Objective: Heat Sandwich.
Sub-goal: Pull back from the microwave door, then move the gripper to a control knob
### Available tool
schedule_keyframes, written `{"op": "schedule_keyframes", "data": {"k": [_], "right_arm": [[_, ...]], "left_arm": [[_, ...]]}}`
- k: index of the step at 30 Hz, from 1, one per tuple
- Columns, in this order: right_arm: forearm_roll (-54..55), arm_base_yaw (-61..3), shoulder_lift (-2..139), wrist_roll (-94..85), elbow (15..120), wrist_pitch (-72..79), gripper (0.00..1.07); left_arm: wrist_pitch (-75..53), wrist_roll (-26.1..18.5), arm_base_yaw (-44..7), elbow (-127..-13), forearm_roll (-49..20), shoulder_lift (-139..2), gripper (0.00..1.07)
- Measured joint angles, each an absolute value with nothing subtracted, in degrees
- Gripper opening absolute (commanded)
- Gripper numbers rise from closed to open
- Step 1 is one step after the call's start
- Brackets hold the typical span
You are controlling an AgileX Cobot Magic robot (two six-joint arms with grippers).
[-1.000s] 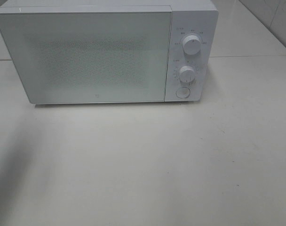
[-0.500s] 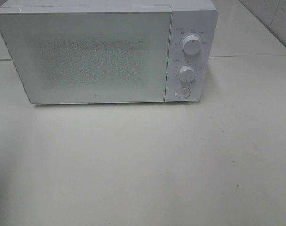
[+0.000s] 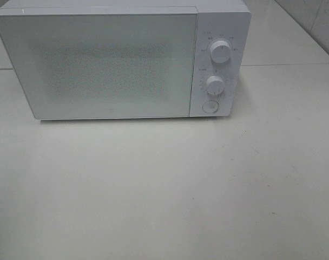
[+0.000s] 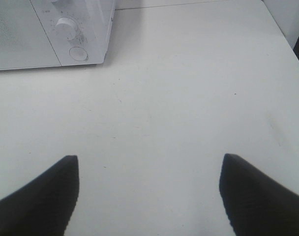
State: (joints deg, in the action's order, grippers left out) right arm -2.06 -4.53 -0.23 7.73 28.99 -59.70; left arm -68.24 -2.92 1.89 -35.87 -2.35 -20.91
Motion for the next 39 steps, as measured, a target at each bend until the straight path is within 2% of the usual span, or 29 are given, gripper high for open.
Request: {"op": "schedule_keyframes", "data": {"k": [15, 39], "right_arm": [[-2.1, -4.5, -0.2, 7.7, 29.0, -59.7, 0.76], [-1.8, -4.5, -0.2, 7.7, 29.0, -59.7, 0.76]], "left_arm": [[-61.9, -2.9, 1.9, -29.5, -2.5, 0.1, 1.00], [-60.2, -3.1, 1.9, -28.3, -3.1, 0.2, 1.00]]}}
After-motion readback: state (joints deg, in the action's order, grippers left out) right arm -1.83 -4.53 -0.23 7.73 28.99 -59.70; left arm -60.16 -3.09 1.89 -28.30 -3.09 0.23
